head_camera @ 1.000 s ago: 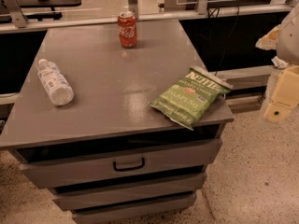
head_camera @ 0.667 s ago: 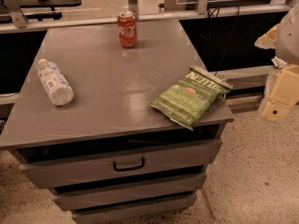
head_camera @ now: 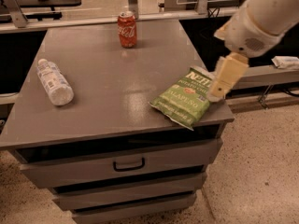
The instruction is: Pick coke can
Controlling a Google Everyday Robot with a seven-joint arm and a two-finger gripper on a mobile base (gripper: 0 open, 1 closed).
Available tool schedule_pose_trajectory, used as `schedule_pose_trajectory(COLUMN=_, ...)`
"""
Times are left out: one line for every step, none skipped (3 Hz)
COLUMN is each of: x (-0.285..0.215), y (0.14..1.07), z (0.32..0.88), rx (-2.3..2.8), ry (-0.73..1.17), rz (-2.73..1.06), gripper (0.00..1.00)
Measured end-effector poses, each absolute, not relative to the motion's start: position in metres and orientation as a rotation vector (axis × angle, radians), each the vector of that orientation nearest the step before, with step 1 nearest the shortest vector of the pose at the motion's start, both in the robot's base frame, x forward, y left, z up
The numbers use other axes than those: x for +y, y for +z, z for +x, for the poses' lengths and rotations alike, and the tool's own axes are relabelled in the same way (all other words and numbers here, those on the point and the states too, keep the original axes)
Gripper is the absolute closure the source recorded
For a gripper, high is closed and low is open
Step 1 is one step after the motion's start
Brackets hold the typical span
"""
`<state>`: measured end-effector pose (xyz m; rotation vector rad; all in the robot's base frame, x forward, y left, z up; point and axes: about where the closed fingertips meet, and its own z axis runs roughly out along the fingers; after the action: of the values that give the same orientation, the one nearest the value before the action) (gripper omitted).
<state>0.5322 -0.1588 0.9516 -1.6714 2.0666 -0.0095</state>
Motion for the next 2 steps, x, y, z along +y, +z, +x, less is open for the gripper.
schedule_pose_trajectory(x=-0.120, y=0.937, z=0.591, rx=1.980, ry=0.069, rz=-1.635, gripper=0.00)
schedule_pose_trajectory(x=-0.077, y=0.928, z=0.642, rx=1.905, ry=0.135, rz=-1.615, gripper=0.00)
